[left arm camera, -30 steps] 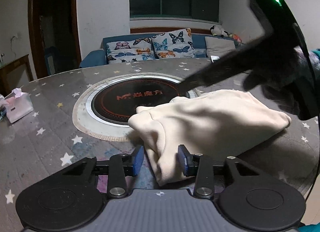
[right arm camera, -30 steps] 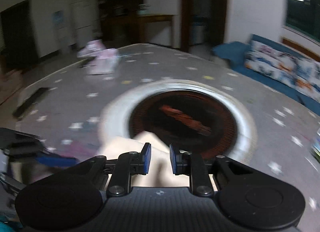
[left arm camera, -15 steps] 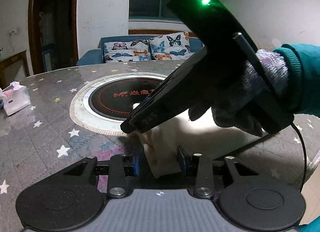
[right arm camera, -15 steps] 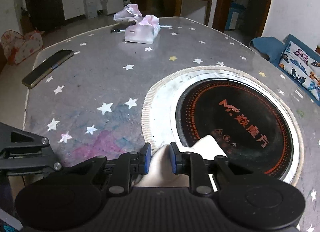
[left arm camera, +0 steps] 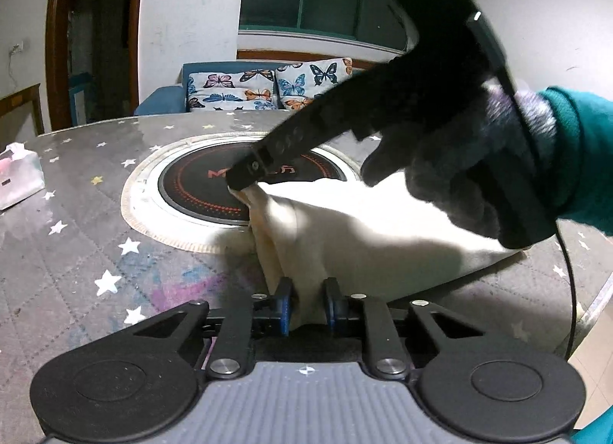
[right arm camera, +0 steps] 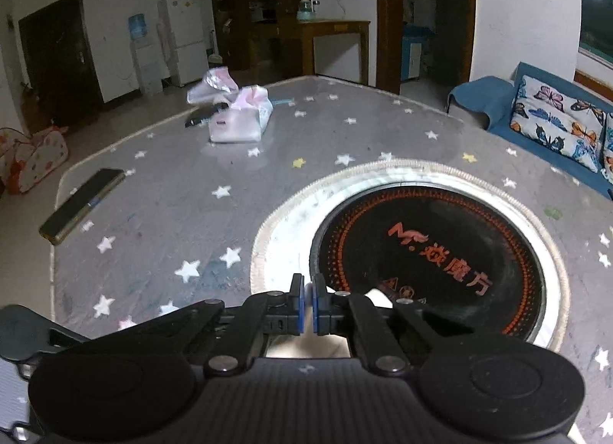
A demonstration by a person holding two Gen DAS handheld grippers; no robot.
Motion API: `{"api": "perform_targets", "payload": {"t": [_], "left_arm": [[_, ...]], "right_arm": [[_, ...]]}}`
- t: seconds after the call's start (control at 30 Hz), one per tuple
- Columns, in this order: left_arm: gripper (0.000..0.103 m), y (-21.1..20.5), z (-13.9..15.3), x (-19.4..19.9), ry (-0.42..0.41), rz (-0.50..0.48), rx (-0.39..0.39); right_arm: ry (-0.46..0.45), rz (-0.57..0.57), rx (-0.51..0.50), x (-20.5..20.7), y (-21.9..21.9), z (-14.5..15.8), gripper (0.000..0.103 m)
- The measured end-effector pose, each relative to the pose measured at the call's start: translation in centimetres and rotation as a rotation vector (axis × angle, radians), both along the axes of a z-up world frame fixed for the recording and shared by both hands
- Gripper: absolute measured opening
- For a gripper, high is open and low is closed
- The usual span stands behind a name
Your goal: Fold clothes
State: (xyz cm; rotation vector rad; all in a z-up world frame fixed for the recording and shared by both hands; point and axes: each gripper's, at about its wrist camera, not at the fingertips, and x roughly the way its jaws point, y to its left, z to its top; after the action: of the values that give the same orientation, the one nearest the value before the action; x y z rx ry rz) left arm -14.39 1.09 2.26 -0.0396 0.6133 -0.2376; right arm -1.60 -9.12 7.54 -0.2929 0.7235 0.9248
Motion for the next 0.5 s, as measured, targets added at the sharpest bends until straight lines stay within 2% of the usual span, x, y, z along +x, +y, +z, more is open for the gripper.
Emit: {"api": "perform_targets", "payload": {"t": [0.2,0.27,0.33,0.5], "left_arm": [[0.019,0.5,0.0,0.0,0.028,0.002,-0.019],[0.022,0.7,0.2,0.1,0.033,-0.005,-0.025],[0.023,1.1,0.6,0.1,0.041,-0.009,-0.035],[0.022,1.6,1.9,0.5,0.016,-0.001,-0.039]], "right_arm": [[0.08,-0.019,0.001,1.0,0.4,-2.4,0.005],[0.086,-0.026,0.032,1.2,0.0,-1.6,0.005],[0.069,-0.035,0.064,1.2,-1.1,-0.1,0.011],[-0.005,-0.089,0.061,0.2,-5.0,2.8,0.015]]}}
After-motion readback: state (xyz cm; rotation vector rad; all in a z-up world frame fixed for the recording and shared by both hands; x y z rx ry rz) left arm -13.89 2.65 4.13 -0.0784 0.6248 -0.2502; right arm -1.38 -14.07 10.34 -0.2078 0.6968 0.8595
